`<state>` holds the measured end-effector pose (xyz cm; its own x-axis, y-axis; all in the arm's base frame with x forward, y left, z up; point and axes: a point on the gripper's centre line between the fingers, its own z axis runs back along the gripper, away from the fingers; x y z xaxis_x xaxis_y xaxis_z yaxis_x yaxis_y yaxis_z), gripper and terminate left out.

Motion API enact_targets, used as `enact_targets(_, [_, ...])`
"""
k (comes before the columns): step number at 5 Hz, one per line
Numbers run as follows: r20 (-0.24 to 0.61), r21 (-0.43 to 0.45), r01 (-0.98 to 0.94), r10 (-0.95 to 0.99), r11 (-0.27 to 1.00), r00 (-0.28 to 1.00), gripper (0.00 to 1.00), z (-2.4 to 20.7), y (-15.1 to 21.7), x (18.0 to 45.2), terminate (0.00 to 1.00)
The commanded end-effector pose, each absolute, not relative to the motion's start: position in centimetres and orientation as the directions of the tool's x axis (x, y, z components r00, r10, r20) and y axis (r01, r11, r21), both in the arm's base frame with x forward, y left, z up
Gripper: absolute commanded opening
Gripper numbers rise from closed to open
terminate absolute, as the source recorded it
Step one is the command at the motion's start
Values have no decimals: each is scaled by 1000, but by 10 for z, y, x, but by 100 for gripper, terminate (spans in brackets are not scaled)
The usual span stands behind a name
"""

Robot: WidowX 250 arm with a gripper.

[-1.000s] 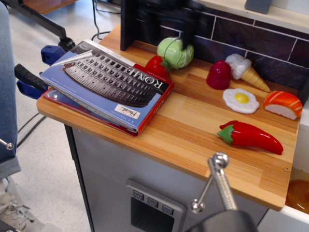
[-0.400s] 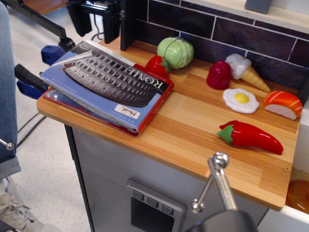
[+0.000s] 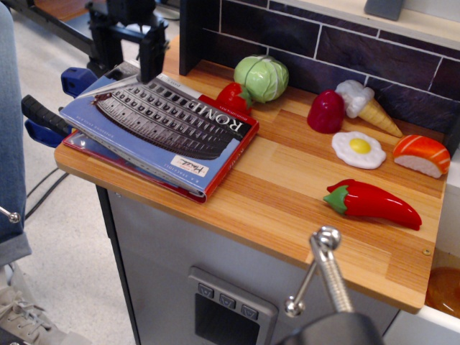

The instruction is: Open book

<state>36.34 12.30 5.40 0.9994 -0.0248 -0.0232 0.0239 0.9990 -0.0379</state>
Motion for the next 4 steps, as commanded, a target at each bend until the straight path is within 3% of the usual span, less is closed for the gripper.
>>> enact_targets(1, [27,44,-20,19,999,999,100,66,139,371,0])
enact_targets(3, [41,13,18,-19,1000,999,100,66,129,372,0])
enact_targets(4, [54,-66,36,-33,997,998,100,79,112,374,0])
